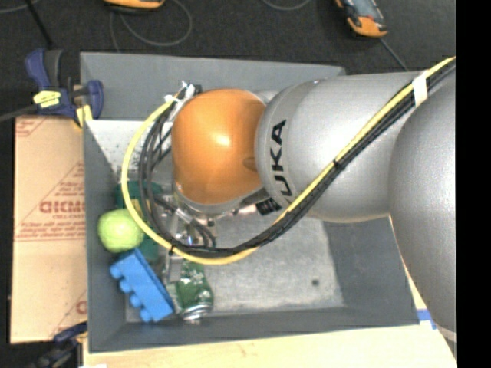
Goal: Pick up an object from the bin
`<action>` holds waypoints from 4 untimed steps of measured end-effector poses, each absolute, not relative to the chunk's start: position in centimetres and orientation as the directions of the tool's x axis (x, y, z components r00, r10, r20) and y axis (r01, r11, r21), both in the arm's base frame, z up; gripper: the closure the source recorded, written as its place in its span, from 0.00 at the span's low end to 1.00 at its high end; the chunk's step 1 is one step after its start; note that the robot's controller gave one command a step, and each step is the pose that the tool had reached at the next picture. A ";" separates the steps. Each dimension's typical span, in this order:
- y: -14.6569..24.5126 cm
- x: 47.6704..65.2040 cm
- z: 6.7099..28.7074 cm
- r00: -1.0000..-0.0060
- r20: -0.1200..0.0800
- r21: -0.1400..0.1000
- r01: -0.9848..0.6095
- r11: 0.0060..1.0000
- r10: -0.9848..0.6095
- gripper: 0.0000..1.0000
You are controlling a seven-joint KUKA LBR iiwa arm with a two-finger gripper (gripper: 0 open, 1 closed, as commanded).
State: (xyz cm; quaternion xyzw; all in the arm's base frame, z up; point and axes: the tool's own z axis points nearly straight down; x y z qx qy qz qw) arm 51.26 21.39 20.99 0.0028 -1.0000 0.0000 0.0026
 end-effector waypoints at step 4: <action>12.4 54.3 7.6 -0.997 -0.002 0.002 0.073 0.997 0.073 1.00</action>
Offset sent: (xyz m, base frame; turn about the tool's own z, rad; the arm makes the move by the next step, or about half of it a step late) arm 0.0216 -0.0808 -0.1210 0.1362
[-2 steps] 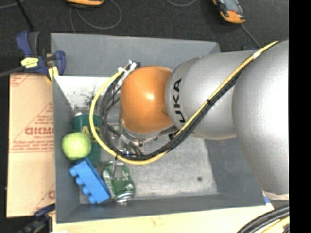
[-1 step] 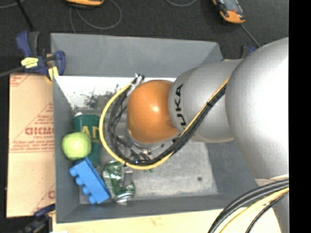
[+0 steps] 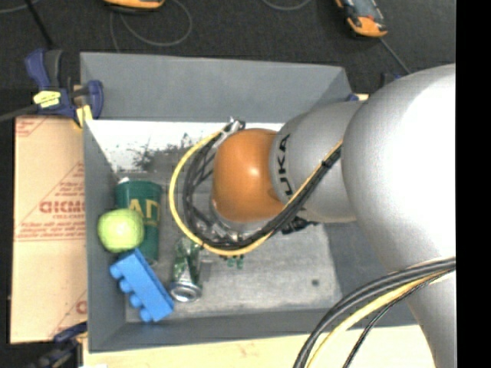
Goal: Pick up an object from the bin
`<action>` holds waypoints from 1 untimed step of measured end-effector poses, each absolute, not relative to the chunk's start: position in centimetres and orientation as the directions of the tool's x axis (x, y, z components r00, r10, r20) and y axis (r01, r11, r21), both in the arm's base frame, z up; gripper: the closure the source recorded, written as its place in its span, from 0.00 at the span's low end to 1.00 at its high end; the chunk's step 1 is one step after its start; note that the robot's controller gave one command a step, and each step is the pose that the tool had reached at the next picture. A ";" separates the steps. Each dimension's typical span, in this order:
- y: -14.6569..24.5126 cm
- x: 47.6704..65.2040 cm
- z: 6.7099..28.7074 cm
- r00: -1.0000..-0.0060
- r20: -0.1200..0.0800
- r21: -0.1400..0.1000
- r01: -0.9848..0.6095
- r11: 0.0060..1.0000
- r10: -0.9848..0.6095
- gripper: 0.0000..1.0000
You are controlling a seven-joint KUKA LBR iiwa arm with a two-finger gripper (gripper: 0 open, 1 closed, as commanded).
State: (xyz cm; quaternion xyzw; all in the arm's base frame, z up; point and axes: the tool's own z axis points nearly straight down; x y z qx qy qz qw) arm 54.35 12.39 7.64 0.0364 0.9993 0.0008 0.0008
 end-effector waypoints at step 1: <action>12.4 54.4 7.6 -0.997 -0.002 0.001 0.075 0.997 0.075 1.00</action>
Offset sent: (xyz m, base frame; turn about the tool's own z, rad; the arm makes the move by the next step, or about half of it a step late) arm -0.0024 0.0018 0.0355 0.0048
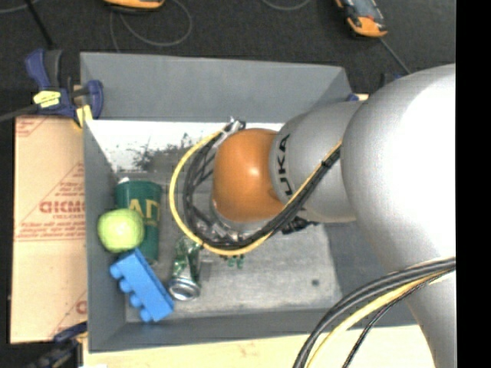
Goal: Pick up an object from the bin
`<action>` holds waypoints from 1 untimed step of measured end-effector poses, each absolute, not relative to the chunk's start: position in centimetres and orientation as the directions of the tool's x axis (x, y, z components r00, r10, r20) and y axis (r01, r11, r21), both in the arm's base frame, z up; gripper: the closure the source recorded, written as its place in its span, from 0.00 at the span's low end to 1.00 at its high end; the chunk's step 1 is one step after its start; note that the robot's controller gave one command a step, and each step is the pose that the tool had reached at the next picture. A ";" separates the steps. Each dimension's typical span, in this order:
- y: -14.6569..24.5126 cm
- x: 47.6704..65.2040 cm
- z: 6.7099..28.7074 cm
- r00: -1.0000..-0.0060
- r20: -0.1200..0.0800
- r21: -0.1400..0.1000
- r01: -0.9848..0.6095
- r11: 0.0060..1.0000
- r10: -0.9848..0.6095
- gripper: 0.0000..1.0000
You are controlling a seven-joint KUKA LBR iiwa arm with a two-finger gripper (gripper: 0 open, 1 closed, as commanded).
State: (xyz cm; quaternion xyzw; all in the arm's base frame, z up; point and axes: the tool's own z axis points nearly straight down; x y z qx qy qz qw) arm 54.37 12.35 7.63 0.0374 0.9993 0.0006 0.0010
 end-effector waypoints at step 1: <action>12.4 54.2 9.6 -0.997 -0.002 0.001 0.077 0.997 0.077 1.00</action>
Offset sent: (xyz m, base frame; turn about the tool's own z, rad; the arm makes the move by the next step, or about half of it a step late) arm -0.0013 0.0147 0.0332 -0.0029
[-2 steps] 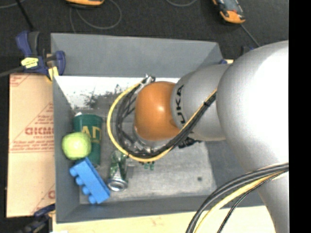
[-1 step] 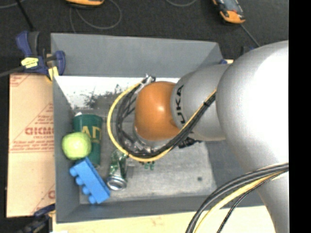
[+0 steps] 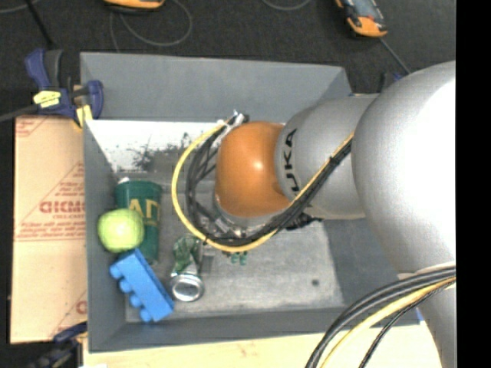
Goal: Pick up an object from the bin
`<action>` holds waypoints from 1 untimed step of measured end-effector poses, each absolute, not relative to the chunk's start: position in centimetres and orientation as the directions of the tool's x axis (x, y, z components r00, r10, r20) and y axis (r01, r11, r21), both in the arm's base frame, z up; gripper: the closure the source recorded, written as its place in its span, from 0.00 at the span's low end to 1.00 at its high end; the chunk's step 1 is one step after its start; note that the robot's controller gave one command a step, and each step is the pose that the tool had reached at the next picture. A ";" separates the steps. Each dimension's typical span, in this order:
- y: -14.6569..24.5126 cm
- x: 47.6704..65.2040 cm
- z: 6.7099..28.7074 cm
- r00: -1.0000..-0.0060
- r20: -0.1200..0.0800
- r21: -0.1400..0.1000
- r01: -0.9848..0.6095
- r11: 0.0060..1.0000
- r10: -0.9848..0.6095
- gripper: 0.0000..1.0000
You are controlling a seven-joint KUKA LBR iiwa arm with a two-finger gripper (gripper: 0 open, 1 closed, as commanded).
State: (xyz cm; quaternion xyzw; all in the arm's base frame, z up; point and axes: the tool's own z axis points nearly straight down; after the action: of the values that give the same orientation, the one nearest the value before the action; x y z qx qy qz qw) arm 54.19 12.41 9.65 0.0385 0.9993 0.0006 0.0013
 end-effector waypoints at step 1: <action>13.5 54.4 11.1 -0.997 -0.006 0.003 0.071 0.997 0.071 1.00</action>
Offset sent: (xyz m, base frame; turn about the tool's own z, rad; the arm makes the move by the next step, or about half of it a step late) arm 0.0175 -0.0195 0.0301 -0.0007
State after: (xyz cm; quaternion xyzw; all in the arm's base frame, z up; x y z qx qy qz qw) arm 54.39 13.53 11.09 0.0354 0.9994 0.0013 0.0032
